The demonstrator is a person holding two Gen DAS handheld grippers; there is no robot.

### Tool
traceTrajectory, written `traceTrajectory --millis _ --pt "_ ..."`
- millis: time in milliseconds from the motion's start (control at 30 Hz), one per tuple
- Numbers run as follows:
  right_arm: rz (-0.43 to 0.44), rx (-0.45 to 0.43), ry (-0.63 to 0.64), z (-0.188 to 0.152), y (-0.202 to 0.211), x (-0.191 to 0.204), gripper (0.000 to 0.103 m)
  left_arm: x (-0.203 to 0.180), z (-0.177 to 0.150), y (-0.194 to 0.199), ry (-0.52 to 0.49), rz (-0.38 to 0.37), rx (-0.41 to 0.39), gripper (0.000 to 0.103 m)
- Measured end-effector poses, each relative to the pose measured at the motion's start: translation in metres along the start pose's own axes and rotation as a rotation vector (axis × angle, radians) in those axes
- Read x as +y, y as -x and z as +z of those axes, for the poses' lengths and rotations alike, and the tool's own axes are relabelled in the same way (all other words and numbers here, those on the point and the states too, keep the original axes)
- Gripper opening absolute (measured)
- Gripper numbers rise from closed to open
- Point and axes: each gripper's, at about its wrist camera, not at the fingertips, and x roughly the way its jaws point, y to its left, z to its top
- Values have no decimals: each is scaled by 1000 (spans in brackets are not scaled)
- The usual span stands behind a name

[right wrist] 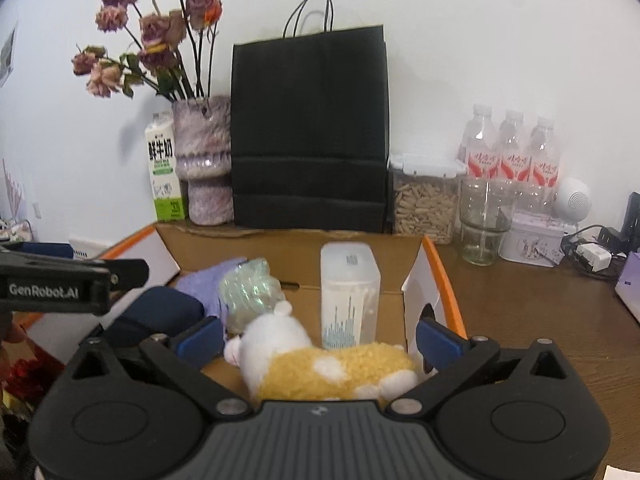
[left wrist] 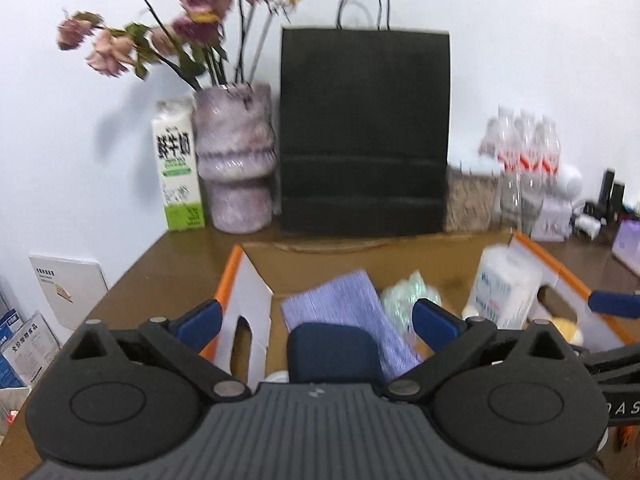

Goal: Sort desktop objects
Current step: 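Carry the navy pouch and plush sheep into the box and open both grippers, then move the left gripper to the red rose while the right gripper moves to the black cable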

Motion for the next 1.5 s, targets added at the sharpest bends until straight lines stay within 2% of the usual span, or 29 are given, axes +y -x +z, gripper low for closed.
traceTrajectory --millis 400,767,1167,1500 --pt "4 -56 21 8 31 14 103 13 -10 32 33 16 -55 103" --pt "-7 -102 49 -11 71 22 103 23 -37 66 57 14 -110 103" --pt "5 -52 24 -51 96 19 103 37 -72 97 49 21 -102 103" --pt "-17 6 30 -83 109 16 103 48 -93 109 45 42 -74 103"
